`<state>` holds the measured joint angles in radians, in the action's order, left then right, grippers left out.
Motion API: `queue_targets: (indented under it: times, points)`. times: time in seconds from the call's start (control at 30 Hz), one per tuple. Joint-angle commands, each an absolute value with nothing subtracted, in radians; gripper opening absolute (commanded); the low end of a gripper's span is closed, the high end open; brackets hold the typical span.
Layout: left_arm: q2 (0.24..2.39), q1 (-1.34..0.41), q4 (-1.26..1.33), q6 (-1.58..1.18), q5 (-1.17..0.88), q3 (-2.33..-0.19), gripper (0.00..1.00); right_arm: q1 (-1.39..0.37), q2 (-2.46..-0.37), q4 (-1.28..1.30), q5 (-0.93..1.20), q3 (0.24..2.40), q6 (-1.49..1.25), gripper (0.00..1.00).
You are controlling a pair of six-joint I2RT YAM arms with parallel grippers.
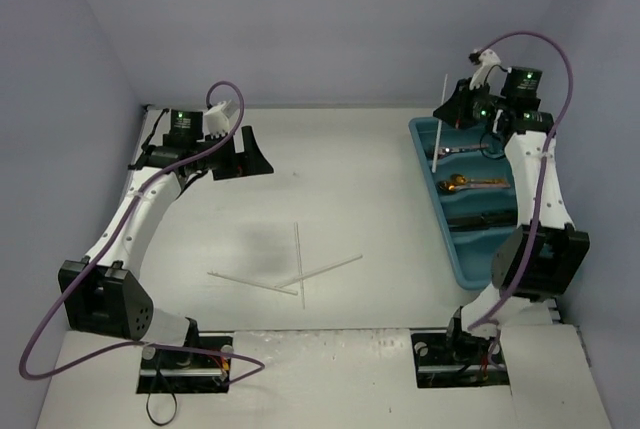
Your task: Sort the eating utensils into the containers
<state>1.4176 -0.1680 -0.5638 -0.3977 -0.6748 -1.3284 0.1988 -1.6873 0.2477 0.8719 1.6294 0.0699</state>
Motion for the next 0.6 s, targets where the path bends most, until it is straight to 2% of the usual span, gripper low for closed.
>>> queue_targets:
  times: [0.0, 0.03, 0.23, 0.3, 0.43, 0.57]
  points:
    - [1.355, -0.17, -0.535, -0.354, -0.655, -1.339, 0.84, 0.111, -1.522, 0.339, 0.664, 1.601, 0.489, 0.0]
    - [1.353, -0.17, -0.54, -0.345, -0.649, -1.338, 0.84, 0.1, -1.509, 0.375, 0.636, 1.597, 0.493, 0.0]
    - [1.369, -0.177, -0.574, -0.276, -0.678, -1.319, 0.84, 0.063, -1.443, 0.757, 0.5, 1.611, 1.075, 0.0]
    - [1.384, -0.178, -0.589, -0.256, -0.69, -1.319, 0.84, 0.052, -1.42, 0.931, 0.396, 1.607, 1.293, 0.0]
    - [1.399, -0.181, -0.589, -0.244, -0.649, -1.31, 0.84, 0.058, -1.284, 1.089, 0.212, 1.409, 1.554, 0.0]
    - [1.386, -0.199, -0.59, -0.28, -0.502, -1.303, 0.84, 0.117, -1.143, 1.096, 0.112, 1.22, 1.775, 0.0]
